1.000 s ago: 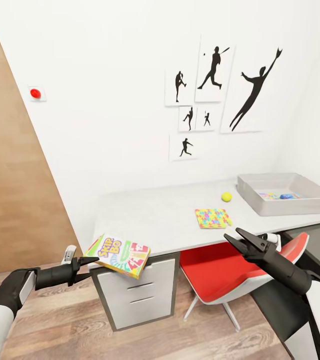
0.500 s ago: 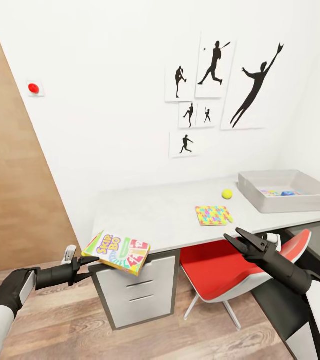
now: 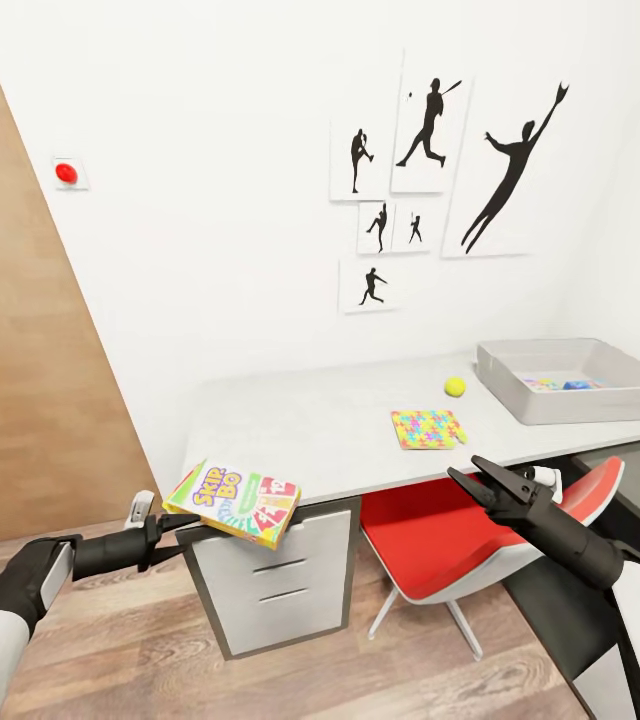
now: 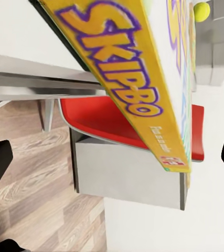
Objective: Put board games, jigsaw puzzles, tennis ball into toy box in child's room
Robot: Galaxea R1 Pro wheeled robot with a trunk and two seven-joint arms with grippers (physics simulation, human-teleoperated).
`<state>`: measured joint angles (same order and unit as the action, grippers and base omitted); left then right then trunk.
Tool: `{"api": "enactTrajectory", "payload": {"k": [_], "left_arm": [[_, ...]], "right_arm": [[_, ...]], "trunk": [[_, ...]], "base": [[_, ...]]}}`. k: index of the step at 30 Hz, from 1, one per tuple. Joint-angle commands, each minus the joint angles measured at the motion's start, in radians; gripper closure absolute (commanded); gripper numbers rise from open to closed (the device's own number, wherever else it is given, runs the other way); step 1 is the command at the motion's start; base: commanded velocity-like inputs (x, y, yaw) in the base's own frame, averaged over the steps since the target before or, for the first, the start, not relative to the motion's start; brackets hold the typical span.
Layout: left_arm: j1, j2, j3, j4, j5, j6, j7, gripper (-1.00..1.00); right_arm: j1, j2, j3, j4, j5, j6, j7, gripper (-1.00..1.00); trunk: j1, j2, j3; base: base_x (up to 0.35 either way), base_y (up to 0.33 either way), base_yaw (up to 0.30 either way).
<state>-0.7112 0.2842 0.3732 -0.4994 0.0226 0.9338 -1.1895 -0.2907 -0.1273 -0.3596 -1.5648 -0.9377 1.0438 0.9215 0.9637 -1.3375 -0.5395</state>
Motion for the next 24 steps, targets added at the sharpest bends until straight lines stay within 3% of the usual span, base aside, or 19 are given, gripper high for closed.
{"api": "enactTrajectory", "payload": {"k": [1,12,24], "left_arm": [[-0.001,0.0,0.001,0.0,0.002,0.005,-0.001,-1.0],[-0.001,-0.012,0.001,-0.002,0.001,-0.015,-0.001,-1.0],[-0.001,-0.012,0.0,-0.003,0.0,-0.015,-0.001,-1.0]], "right_arm": [[-0.001,0.0,-0.001,0.0,0.004,0.003,0.005,-1.0],[-0.001,0.001,-0.001,0.0,0.004,0.003,0.005,-1.0],[-0.001,0.002,-0.001,0.0,0.004,0.003,0.005,-1.0]], "trunk": [[0.0,-0.001,-0.001],[0.0,-0.001,-0.001],[0.0,-0.001,-0.001]], "base": [[0.0,0.0,0.0],[0.0,-0.108,0.0],[0.0,-0.016,0.0]]}}
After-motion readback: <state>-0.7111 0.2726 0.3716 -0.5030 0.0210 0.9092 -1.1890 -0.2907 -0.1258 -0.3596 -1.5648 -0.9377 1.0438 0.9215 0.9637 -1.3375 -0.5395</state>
